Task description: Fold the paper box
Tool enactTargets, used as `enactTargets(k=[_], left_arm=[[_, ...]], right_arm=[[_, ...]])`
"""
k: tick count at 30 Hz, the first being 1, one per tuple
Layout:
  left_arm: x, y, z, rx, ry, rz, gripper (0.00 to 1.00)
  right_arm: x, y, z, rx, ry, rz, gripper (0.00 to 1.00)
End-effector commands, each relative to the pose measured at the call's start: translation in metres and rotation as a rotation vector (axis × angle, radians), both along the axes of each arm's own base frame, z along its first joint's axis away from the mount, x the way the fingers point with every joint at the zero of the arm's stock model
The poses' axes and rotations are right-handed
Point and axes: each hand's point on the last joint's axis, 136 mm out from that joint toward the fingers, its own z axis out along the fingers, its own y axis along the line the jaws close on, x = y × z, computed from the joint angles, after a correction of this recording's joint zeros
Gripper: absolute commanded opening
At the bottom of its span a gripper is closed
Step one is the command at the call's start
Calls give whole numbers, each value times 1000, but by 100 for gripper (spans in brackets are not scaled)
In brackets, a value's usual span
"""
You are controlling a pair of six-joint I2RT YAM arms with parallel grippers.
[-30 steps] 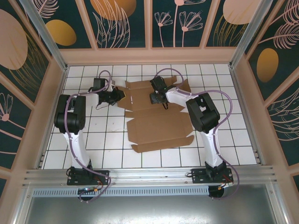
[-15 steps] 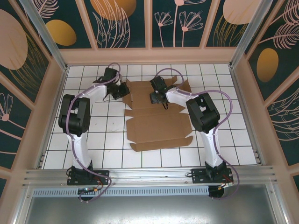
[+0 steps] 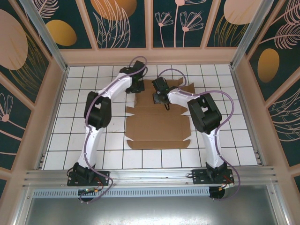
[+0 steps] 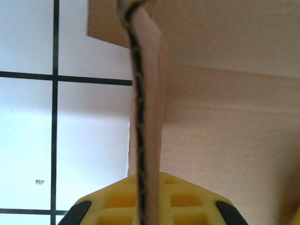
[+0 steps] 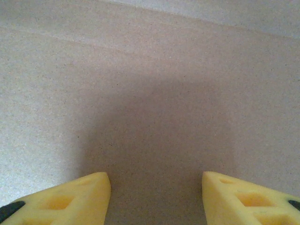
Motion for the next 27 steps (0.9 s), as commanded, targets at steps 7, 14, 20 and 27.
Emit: enactTargets(k=[7,14,20,27], left_arm=[[-12,-25,5,61,-11,5,14],[-15,-60,11,-61,-15,-47,25],[-11,-33,33,1,-55,-10,38],[-16,10,32,-5,-55,16,29]], right_arm=[[-74,-33,-76,-150,305,19,55],[-75,-35,-76,-158,306,19,55],[-76,-40,-71,-165,298,11,55],[-77,-42,-69,-165,293,12,55]])
